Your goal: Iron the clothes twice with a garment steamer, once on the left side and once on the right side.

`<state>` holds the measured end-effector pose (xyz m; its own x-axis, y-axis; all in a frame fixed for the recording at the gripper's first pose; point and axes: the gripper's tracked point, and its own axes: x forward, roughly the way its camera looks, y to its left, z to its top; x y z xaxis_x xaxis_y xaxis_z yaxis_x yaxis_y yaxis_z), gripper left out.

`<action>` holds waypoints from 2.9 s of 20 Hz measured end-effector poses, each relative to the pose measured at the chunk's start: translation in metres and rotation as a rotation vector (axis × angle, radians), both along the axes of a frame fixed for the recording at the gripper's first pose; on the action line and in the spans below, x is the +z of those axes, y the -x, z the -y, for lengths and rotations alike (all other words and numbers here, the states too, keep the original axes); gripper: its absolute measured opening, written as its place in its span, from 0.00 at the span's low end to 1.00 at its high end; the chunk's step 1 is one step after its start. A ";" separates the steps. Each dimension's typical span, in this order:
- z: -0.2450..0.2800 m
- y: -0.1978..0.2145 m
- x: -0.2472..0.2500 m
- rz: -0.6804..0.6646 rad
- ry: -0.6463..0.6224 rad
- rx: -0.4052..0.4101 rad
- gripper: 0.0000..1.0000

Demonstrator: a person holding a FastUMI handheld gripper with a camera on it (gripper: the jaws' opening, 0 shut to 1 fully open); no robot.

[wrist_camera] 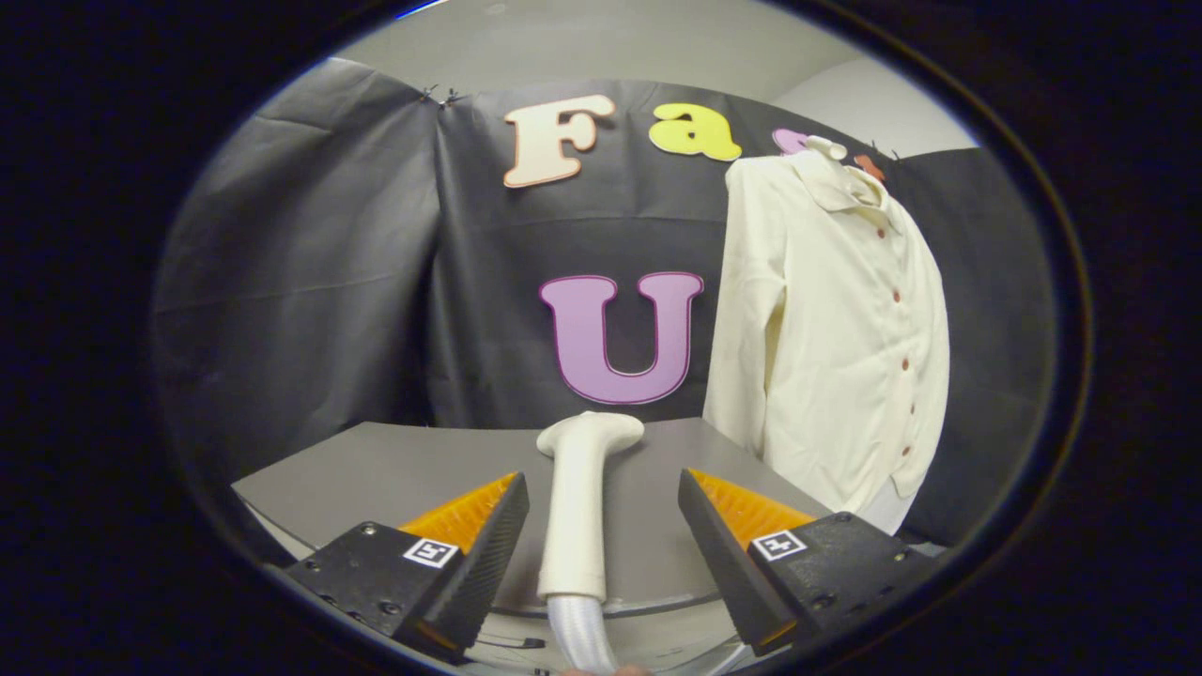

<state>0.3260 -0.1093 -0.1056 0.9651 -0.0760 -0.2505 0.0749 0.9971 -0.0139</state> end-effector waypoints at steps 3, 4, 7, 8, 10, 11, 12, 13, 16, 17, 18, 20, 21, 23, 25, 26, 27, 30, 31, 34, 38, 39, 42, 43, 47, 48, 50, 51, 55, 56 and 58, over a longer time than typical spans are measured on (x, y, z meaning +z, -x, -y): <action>0.004 -0.014 -0.018 -0.058 -0.012 -0.015 0.98; 0.004 -0.016 -0.024 -0.096 -0.018 -0.015 0.97; -0.004 -0.020 -0.041 -0.172 -0.005 0.012 0.88; -0.007 -0.022 -0.045 -0.191 0.007 0.024 0.82; -0.012 -0.023 -0.049 -0.197 0.040 0.033 0.72; -0.016 -0.025 -0.049 -0.180 0.043 0.044 0.64; -0.016 -0.024 -0.052 -0.178 0.056 0.038 0.57; -0.016 -0.025 -0.048 -0.147 0.058 0.026 0.49; -0.023 -0.026 -0.047 -0.122 0.043 0.087 0.45; -0.025 -0.028 -0.042 -0.087 0.035 0.104 0.45; -0.025 -0.028 -0.038 -0.071 0.037 0.121 0.44; -0.031 -0.024 -0.037 -0.046 0.036 0.170 0.43; -0.033 -0.022 -0.035 -0.037 0.020 0.194 0.43; -0.026 -0.017 -0.027 0.009 -0.006 0.207 0.43; -0.006 -0.011 -0.022 0.043 -0.059 0.188 0.42; 0.004 -0.007 -0.017 0.063 -0.104 0.182 0.42; 0.011 -0.003 -0.009 0.080 -0.138 0.191 0.42; 0.053 0.014 0.021 0.160 -0.178 0.189 0.42; 0.065 0.022 0.032 0.184 -0.176 0.194 0.42; 0.104 0.039 0.054 0.220 -0.118 0.192 0.42; 0.151 0.045 0.082 0.260 -0.002 0.159 0.42; 0.163 0.044 0.089 0.272 0.007 0.145 0.42; 0.188 0.033 0.101 0.294 0.023 0.117 0.42; 0.197 0.028 0.102 0.293 0.028 0.103 0.42; 0.228 0.005 0.104 0.297 0.024 0.047 0.42; 0.235 0.000 0.105 0.302 0.025 0.032 0.42; 0.250 -0.010 0.106 0.304 0.044 -0.001 0.42; 0.257 -0.013 0.102 0.293 0.050 -0.013 0.42; 0.266 -0.018 0.090 0.265 0.052 -0.010 0.42; 0.266 -0.018 0.083 0.251 0.049 -0.007 0.42; 0.268 -0.016 0.071 0.229 0.051 -0.007 0.42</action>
<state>0.3416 -0.3769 -0.0349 0.9957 -0.0899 -0.0202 0.0889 0.9950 -0.0460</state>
